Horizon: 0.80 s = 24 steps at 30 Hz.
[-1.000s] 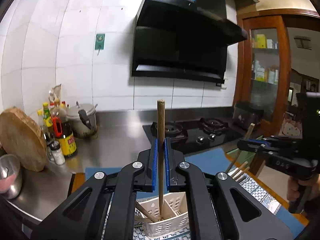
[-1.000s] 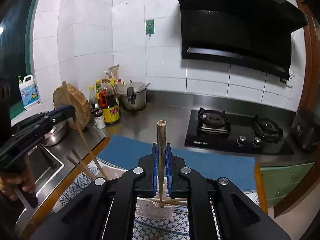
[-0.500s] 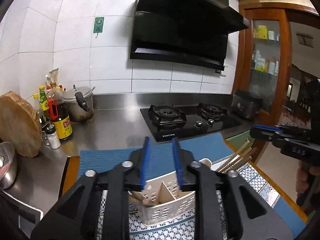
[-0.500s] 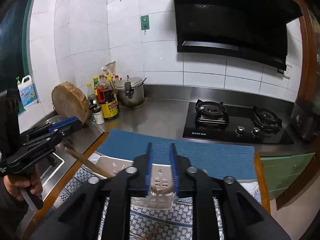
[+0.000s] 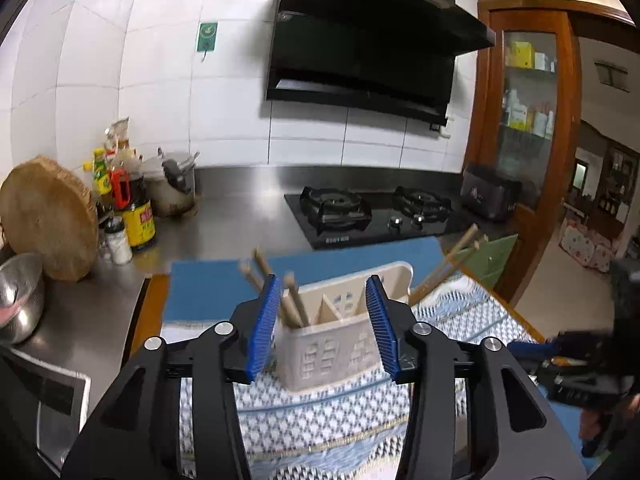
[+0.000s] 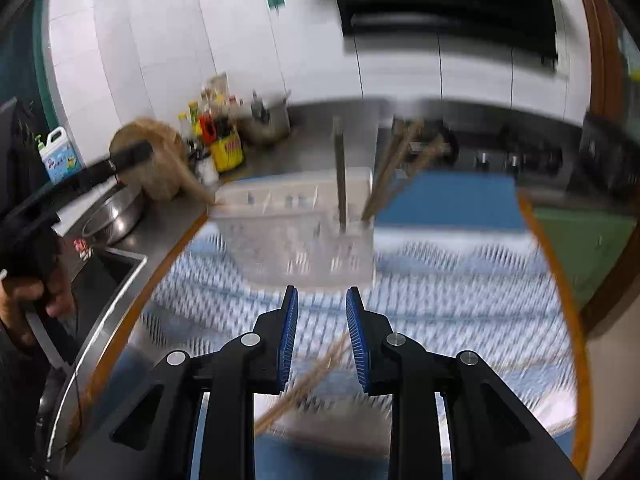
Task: Organize utensils
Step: 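Lower both grippers to the last chopsticks and grasp one each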
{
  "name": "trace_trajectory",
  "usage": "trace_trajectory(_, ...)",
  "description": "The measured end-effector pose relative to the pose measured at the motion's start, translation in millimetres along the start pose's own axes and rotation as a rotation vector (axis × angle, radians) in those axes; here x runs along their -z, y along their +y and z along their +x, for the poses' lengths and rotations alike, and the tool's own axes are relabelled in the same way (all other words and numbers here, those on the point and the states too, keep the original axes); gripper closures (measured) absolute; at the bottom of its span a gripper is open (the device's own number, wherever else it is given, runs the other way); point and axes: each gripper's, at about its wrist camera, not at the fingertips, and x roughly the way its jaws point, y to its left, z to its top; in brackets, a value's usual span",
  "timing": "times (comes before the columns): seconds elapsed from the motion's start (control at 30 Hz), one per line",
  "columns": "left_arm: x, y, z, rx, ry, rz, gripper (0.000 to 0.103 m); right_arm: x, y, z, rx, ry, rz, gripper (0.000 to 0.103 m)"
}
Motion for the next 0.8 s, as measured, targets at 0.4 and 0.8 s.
trace_trajectory(0.4, 107.7, -30.4, 15.5, 0.11, 0.279, -0.014, 0.056, 57.3, -17.2, 1.0, 0.044, 0.084, 0.087, 0.073)
trace_trajectory(0.8, 176.5, -72.3, 57.8, 0.129, 0.473, 0.057, 0.056, 75.6, -27.2, -8.4, 0.059, 0.097, 0.125, 0.071)
